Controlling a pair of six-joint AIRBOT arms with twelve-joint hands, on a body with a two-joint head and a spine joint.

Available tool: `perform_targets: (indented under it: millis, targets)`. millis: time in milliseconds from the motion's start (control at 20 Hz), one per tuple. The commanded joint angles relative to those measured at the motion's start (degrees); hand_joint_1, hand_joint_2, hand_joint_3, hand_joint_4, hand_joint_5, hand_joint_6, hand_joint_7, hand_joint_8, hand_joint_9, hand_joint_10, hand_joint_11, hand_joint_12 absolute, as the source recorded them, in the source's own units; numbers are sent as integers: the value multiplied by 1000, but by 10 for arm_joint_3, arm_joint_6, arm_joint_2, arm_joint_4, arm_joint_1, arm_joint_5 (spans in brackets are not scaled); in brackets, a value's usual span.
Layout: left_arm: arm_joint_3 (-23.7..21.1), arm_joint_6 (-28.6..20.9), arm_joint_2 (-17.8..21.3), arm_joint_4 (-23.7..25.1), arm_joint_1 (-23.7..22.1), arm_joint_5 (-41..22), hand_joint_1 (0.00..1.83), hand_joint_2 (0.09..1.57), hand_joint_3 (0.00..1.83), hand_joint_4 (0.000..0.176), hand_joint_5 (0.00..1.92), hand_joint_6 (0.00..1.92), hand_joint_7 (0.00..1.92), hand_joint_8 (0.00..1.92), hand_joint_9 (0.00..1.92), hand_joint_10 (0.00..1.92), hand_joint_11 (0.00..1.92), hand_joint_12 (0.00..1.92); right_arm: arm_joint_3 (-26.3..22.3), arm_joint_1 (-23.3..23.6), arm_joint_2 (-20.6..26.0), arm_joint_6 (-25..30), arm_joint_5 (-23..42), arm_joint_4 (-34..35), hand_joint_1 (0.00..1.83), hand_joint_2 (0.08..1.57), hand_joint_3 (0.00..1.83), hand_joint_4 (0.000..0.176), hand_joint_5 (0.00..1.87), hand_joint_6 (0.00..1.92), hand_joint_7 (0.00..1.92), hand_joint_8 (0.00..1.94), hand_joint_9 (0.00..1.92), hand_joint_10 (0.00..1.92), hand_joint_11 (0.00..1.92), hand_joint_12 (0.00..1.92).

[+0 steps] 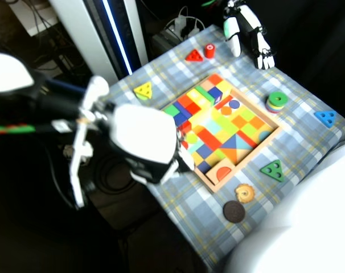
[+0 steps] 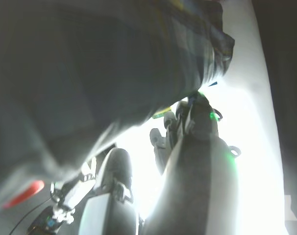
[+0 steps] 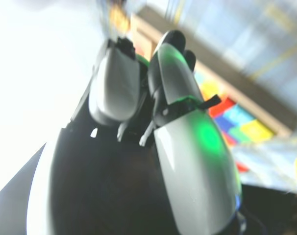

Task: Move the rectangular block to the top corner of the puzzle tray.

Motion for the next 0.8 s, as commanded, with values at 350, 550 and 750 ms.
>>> perform_targets:
  millis: [350, 550, 750]
  targets:
    - [-6, -4, 11, 16, 6, -82, 677, 1416, 5, 72, 424, 2, 293, 1, 115, 0, 0, 48, -132, -274, 71, -573, 308, 745, 1172, 1208, 0, 0, 713, 1, 1171, 1941, 1429, 1921, 1454, 1921]
    - [-8, -4, 19, 16, 6, -100, 719, 1407, 0, 73, 448, 7, 318, 6, 121, 3, 0, 42, -197, -397, 72, -688, 471, 897, 618, 1253, 10, 0, 507, 5, 1170, 1941, 1422, 1921, 1434, 1921]
    - [-7, -4, 24, 16, -4, -108, 644, 1421, 5, 79, 451, 3, 276, 0, 89, 1, 0, 0, -260, -527, 58, -751, 657, 1021, 31, 1307, 4, 0, 349, 10, 501, 702, 447, 1109, 320, 1673]
